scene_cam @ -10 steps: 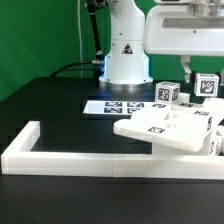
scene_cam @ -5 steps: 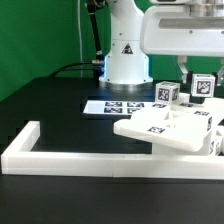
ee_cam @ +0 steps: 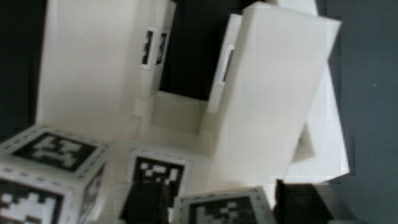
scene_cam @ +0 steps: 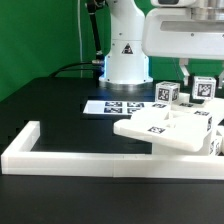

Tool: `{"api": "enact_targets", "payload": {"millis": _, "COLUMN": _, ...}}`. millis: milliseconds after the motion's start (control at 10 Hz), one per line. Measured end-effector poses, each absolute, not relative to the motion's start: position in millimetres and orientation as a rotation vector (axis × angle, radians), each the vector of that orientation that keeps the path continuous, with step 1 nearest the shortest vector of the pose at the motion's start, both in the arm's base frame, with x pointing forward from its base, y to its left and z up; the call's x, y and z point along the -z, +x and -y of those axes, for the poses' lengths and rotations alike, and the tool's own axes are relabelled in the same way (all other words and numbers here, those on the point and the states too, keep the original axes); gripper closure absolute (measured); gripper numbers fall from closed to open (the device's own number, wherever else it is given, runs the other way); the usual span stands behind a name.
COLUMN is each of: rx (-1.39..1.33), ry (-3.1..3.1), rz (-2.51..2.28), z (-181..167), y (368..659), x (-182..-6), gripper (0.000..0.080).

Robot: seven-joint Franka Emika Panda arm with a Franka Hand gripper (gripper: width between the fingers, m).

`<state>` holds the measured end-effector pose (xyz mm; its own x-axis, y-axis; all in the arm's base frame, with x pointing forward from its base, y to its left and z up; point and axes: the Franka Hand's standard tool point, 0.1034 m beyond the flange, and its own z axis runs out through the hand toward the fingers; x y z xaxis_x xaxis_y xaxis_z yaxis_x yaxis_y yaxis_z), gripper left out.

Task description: Assemble chair

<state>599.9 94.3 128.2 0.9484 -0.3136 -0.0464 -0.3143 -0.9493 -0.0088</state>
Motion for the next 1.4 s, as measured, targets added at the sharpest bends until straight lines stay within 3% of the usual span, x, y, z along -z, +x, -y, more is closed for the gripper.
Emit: {"api": "enact_targets", "payload": {"millis": 1400, "rx": -0.06, "ry": -3.079, "rz": -0.579, "z": -99.0, "y": 602.3, "x": -118.2, "gripper": 0.0509}}
